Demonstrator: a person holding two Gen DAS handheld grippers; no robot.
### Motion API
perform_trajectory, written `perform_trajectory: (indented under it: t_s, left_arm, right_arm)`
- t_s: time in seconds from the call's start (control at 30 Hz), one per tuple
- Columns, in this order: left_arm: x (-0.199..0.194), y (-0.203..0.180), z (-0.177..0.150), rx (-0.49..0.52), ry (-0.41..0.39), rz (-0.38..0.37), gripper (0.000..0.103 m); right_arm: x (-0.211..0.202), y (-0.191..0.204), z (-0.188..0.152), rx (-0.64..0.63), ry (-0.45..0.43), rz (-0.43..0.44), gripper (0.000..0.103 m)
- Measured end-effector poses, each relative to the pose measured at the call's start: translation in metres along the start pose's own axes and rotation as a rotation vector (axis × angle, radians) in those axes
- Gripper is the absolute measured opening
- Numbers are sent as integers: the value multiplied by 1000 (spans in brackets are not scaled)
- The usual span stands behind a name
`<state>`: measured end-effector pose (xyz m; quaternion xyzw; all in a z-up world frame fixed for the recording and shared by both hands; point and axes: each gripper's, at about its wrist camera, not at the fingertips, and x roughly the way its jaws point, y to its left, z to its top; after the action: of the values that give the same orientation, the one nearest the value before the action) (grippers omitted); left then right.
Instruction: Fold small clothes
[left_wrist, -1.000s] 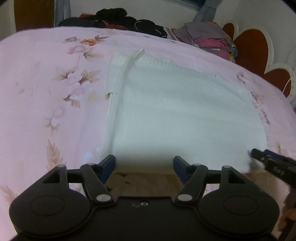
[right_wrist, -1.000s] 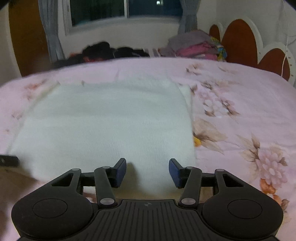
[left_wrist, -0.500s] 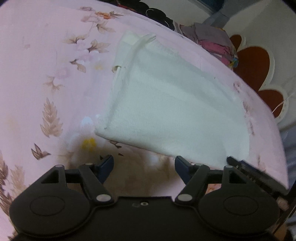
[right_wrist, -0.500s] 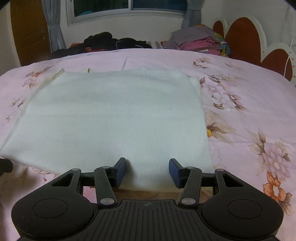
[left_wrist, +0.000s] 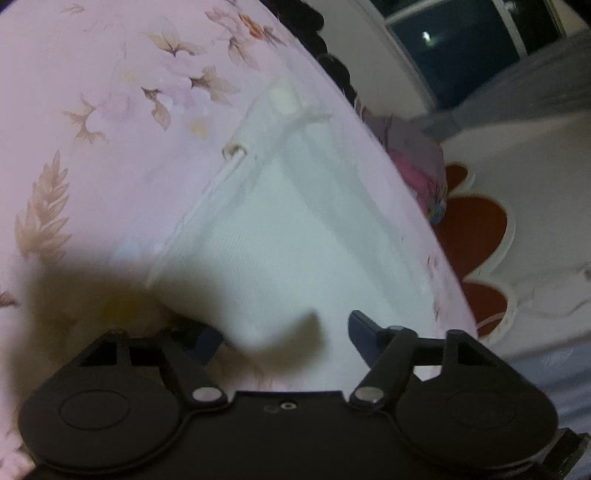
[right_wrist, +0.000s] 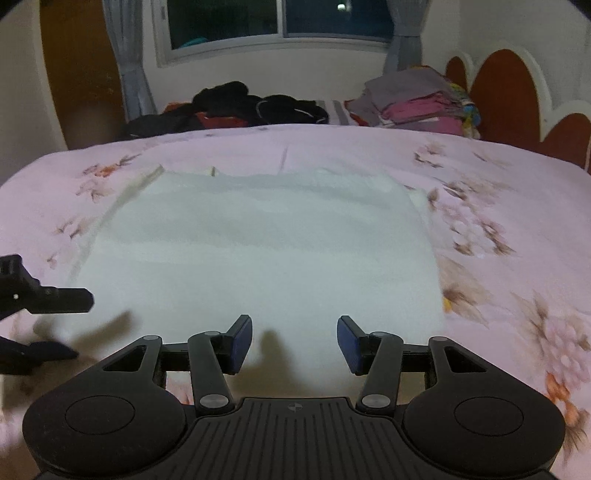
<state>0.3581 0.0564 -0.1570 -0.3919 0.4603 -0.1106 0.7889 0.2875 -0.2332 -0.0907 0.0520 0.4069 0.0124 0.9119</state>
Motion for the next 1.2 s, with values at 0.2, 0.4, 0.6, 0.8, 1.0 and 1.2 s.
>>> perform_trajectory:
  t_s: [0.2, 0.4, 0.6, 0.8, 1.0, 1.2]
  left_arm:
    - [14, 6, 10, -81, -109, -6, 35]
    - [24, 10, 14, -105, -162, 21, 10]
    - [14, -17, 9, 8, -232, 75, 7]
    - [4, -99, -7, 364, -301, 106, 7]
    - [33, -176, -45, 652, -229, 42, 7]
    - [84, -217, -113, 842, -60, -12, 7]
  right_arm:
    - [40, 6, 32, -41, -25, 43, 50]
    - [80, 15, 41, -114, -2, 50, 50]
    - [86, 14, 29, -159, -28, 57, 51]
    - [80, 3, 32, -110, -38, 102, 51]
    - [37, -60, 36, 82, -108, 109, 51]
    - [0, -137, 20, 208, -119, 27, 51]
